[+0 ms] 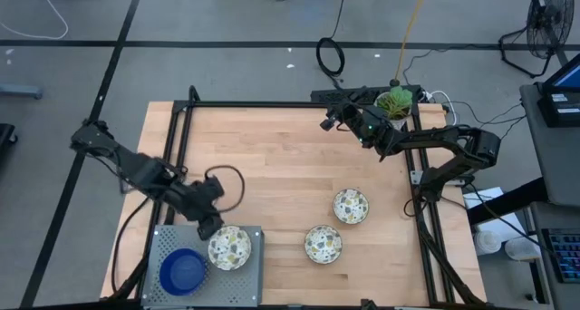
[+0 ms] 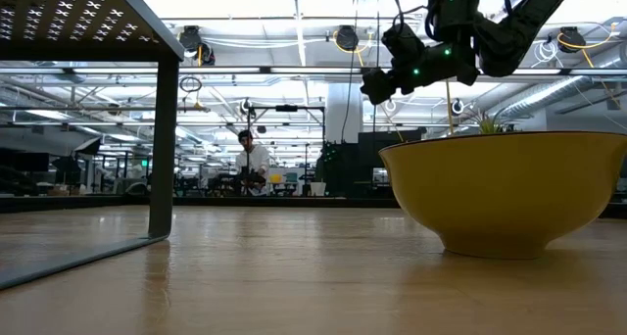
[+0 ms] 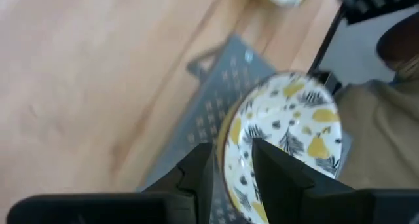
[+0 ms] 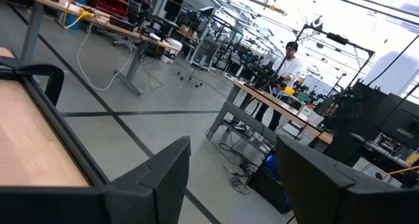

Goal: Pick & Place Mini bowls
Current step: Stack the top white patterned bowl on top of the other white patterned bowl on the shelf

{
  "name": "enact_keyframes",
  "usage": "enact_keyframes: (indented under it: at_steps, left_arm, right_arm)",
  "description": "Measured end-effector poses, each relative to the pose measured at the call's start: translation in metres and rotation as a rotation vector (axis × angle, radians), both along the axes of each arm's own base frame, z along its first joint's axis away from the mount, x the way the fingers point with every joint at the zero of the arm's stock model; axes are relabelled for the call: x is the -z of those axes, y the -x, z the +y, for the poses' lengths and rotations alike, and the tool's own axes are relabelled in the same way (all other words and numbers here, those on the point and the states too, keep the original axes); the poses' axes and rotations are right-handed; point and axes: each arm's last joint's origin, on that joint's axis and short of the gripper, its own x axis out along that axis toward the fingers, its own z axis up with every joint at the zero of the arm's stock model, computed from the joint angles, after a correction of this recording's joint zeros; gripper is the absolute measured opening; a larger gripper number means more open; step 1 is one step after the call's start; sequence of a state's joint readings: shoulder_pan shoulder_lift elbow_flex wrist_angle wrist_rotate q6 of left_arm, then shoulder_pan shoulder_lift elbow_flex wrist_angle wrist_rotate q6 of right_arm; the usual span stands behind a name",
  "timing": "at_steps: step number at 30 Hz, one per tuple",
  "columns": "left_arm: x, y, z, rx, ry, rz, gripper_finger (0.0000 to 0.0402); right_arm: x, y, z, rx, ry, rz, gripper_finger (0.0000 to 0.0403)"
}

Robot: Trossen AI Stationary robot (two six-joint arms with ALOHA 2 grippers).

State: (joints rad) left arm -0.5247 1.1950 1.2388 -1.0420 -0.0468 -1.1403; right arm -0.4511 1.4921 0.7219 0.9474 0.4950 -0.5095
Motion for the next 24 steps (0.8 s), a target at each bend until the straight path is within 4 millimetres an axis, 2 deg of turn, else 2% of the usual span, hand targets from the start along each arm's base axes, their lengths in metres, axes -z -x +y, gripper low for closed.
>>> enact_keyframes:
  at_steps: [6,13,20,24]
  left_arm:
    - [-0.024,0.024,0.022,0.001,-0.132,-0.199,0.0108]
    - [-0.044,0.052,0.047,-0.006,-0.406,-0.401,0.0108]
    - [-0.054,0.067,0.062,0.018,-0.742,-0.479,0.0108]
    - [-0.057,0.069,0.068,-0.071,-0.995,-0.457,0.0108]
  right_arm:
    - [0.002,0.000,0.000,0.001,-0.015,0.008,0.0210]
    - [0.006,-0.002,0.004,-0.014,-0.063,0.001,0.0210]
    - [0.007,-0.009,0.016,-0.060,-0.082,0.004,0.0210]
    - [0.007,-0.015,0.030,-0.111,-0.091,-0.005,0.0210]
